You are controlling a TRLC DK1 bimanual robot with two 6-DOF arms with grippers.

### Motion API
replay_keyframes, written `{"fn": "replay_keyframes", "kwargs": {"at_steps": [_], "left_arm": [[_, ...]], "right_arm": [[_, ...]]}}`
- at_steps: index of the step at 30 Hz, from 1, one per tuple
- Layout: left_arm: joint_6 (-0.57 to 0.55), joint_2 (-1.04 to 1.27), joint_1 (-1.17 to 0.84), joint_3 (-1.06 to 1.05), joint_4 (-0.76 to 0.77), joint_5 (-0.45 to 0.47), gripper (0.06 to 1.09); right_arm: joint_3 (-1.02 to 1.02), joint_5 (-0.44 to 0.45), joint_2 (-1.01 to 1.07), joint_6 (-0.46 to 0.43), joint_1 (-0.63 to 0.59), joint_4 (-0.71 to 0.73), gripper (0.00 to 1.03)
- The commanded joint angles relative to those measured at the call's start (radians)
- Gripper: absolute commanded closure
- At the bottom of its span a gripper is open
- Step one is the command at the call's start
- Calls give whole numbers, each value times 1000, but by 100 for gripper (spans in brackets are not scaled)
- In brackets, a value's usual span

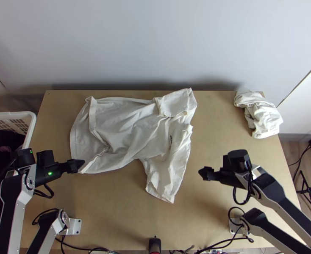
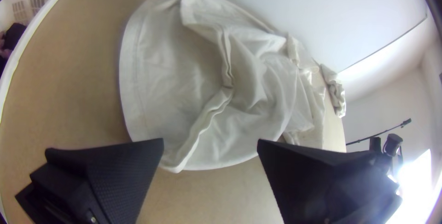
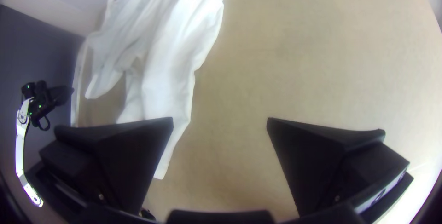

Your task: Fold the t-shirt

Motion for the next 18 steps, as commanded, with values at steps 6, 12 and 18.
{"fn": "replay_keyframes", "kwargs": {"at_steps": [6, 12, 18], "left_arm": [[-6, 41, -47, -74, 83, -9, 11], [-23, 124, -76, -113, 162, -23, 11], [-21, 142, -94, -159, 239, -63, 11]], "right_arm": [[-130, -2, -50, -49, 79, 44, 9], [-156, 1, 60, -61, 122, 142, 9], [-149, 4, 142, -18, 185, 222, 9]]}}
